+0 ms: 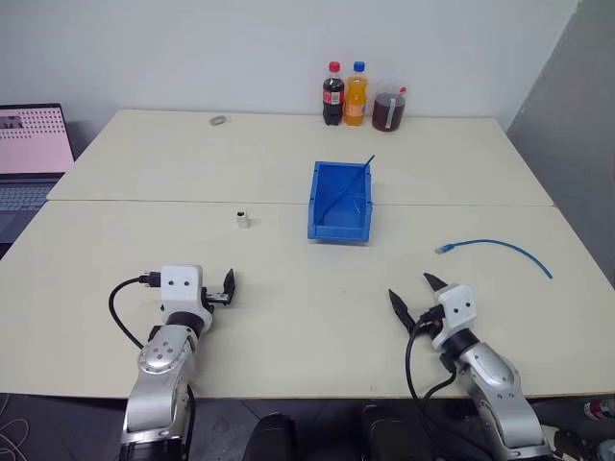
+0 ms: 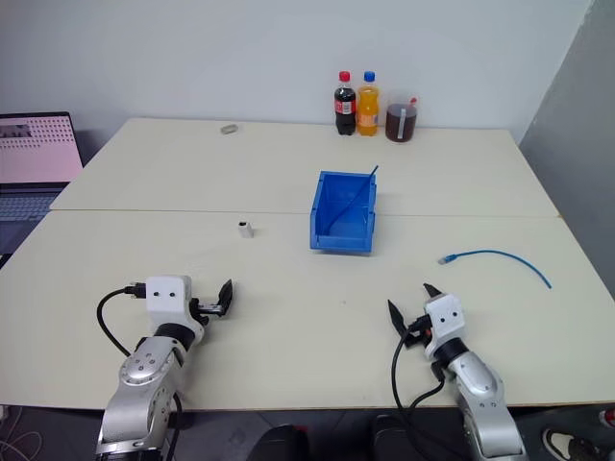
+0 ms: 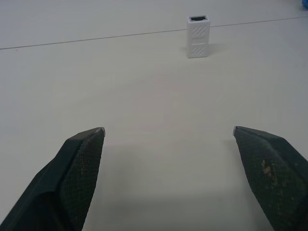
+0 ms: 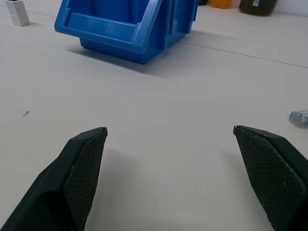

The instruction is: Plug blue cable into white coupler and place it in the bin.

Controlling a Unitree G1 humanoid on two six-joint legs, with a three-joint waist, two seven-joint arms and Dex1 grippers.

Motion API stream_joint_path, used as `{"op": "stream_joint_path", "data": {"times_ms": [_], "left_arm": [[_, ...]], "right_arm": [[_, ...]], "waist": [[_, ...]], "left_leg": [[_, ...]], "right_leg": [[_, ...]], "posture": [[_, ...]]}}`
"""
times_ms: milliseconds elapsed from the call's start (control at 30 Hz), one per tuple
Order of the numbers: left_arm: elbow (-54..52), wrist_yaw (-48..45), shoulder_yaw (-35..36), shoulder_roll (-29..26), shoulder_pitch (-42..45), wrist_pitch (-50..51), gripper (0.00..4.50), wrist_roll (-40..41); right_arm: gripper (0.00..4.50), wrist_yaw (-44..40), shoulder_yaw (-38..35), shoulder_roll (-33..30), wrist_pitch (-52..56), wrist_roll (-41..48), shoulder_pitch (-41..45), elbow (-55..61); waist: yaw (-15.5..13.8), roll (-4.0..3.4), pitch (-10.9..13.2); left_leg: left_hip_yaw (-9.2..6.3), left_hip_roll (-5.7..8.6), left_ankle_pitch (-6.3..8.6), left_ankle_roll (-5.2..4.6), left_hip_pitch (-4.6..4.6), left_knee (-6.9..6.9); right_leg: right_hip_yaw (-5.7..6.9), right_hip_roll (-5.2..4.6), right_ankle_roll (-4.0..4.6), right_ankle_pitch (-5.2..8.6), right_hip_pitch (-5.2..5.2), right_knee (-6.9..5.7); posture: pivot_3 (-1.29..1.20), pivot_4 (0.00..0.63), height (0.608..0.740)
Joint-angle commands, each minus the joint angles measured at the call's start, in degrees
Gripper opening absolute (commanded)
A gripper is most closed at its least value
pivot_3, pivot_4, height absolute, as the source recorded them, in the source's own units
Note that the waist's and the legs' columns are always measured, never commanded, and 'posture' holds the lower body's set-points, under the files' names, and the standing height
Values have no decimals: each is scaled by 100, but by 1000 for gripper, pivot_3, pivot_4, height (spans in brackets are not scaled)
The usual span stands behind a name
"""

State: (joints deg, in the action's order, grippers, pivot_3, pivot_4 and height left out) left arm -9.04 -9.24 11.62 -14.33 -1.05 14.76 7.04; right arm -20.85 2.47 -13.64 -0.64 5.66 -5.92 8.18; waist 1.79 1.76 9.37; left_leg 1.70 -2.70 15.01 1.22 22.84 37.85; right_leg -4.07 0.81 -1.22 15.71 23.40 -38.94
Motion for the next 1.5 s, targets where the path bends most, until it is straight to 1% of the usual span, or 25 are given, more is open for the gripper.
{"op": "stream_joint_path", "data": {"times_ms": [33, 100, 233, 367, 500, 633, 700, 800, 967, 1033, 1067, 1167, 1267, 1333, 1400, 1500], "left_arm": [[-75, -31, 2, -47, -51, -260, 4500, -38], [-95, 4, -6, -65, -85, -140, 4500, -97], [-97, -33, 53, -58, -135, -254, 4500, -67], [-123, -158, 21, -104, -211, -553, 4500, -84], [-168, -380, 26, -115, -280, -623, 4500, 103], [-235, -836, 20, -177, -329, -573, 4500, 435], [-367, -1272, -138, -330, -375, -540, 4500, 601], [-518, -1719, -460, -546, -322, -529, 4500, 606], [-640, -2237, -1117, -806, 237, -403, 4500, 527], [-651, -2329, -1262, -866, 412, -309, 4500, 499], [-655, -2381, -1328, -894, 515, -245, 4500, 505], [-644, -2596, -1593, -988, 1021, 100, 4500, 525], [-558, -2986, -1827, -1099, 1463, 370, 4500, 655], [-519, -3228, -1933, -1145, 1659, 468, 4500, 756], [-466, -3405, -2012, -1171, 1792, 478, 4500, 780], [-414, -3549, -2100, -1137, 1909, 470, 4500, 782]], "right_arm": [[4468, 5, -64, -7, -74, 30, 28, 21], [4468, -14, -53, -13, -66, 31, 30, 16], [4468, -39, -50, -19, -70, 36, 33, 7], [4468, -60, -35, -21, -79, 27, 47, -9], [4468, -62, -47, -27, -92, 24, 65, -25], [4468, -66, -77, -48, -107, 33, 45, -1], [4468, -43, -137, -66, -117, 49, 20, 43], [4468, -30, -227, -96, -98, 100, -35, 143], [4468, -211, -542, -337, 89, 387, -156, 433], [4468, -298, -635, -453, 177, 500, -166, 516], [4468, -372, -691, -546, 250, 575, -153, 563], [4468, -922, -1087, -1205, 897, 1085, 150, 594], [4468, -1792, -1150, -2298, 1499, 1216, 863, 73], [4468, -2408, -973, -2899, 1608, 1138, 1540, -589], [4468, -2965, -642, -3321, 1642, 896, 2321, -1404], [4468, -3754, 46, -3661, 1423, 294, 3472, -2808]], "waist": [[0, 0, 0], [2, 0, 0], [1, 0, 0], [2, 0, 0], [1, 0, 0], [1, 0, 0], [2, 0, 0], [2, 0, 0], [-21, -2, 1], [-17, -2, 1], [-16, -2, 1], [6, -12, 12], [25, -19, 18], [32, -18, 19], [44, -15, 20], [44, -12, 31]], "left_leg": [[0, 0, 0, 0, 0, 0], [1, 0, 0, 0, 0, 0], [0, 0, 0, 0, 0, 0], [0, 0, 0, 0, -1, 0], [0, 0, 0, 0, 0, 0], [1, 0, 0, 0, -1, 1], [1, 0, 0, 0, -1, 1], [1, 0, 0, 0, 0, 1], [1, 7, 0, 0, -1, 4], [2, 9, 0, -1, 0, 6], [5, 9, 0, -1, -1, 6], [7, 6, 0, -1, -3, 5], [17, 10, -1, -2, -9, 10], [20, 20, -3, -6, -11, 11], [22, 22, -3, -7, -19, 11], [19, 30, -3, -7, -18, 7]], "right_leg": [[0, 0, 0, 0, 0, 0], [-1, 0, 0, 0, 0, 0], [-1, 0, 0, 0, 0, 0], [-1, 0, 0, 0, 0, 0], [0, 0, 0, 0, 0, 0], [0, 0, 0, 0, 0, 0], [0, 1, 0, 0, 0, -1], [0, 1, 0, 0, 0, -1], [1, 4, -1, 0, -3, -1], [1, 4, -3, -1, -5, -1], [1, 6, -5, -2, -5, 0], [0, 12, -5, -2, -5, -1], [1, 14, -15, -9, -7, -3], [-2, 13, -25, -15, -8, -1], [-2, 19, -23, -14, -14, 1], [0, 28, -17, -11, -11, 1]], "posture": [[0, 150, 740], [0, 150, 740], [0, 150, 740], [0, 150, 740], [0, 150, 740], [0, 150, 740], [0, 150, 740], [0, 150, 740], [0, 150, 740], [0, 150, 740], [0, 150, 740], [0, 150, 740], [0, 150, 740], [0, 150, 740], [0, 150, 740], [0, 150, 740]]}}
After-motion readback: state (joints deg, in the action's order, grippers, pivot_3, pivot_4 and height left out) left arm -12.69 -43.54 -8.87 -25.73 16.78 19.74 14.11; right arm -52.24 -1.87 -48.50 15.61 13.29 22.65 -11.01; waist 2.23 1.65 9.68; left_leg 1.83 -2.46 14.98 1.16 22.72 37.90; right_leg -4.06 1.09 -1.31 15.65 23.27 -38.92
